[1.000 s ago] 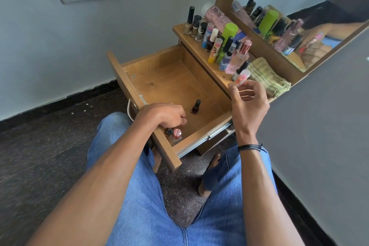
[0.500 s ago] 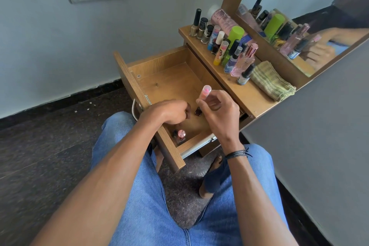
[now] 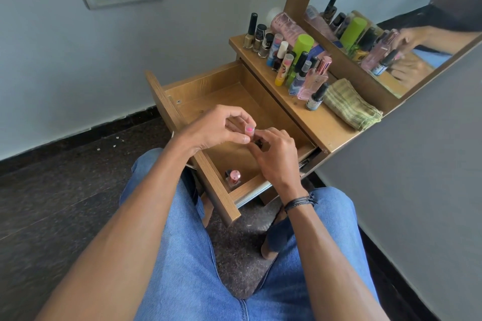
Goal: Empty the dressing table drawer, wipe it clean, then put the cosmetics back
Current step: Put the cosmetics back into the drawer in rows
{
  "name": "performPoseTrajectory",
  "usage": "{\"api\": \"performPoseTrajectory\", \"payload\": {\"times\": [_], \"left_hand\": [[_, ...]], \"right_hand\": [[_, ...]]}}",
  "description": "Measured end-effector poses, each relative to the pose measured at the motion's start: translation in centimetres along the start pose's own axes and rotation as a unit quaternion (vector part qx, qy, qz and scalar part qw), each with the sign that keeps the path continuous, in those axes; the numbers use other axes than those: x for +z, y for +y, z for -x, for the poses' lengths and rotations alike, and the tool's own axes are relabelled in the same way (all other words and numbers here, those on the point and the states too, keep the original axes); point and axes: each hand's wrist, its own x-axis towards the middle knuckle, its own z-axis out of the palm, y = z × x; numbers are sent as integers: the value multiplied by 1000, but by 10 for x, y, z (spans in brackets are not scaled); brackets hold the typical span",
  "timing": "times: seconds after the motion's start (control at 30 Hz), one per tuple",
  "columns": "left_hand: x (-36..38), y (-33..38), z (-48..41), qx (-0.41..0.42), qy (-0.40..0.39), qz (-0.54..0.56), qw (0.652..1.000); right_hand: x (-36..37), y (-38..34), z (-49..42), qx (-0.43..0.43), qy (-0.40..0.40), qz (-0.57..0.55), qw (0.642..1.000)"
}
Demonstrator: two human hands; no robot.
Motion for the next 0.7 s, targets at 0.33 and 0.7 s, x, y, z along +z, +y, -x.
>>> {"api": "performPoseTrajectory", "payload": {"times": [0.33, 0.7], "left_hand": [[-1, -15, -9, -19, 182, -211, 960], [-7, -50, -11, -85, 298, -411, 857]], "right_hand": [[0, 5, 0, 24, -13, 21, 999], [-3, 9, 2, 22, -5, 5, 1000]]}}
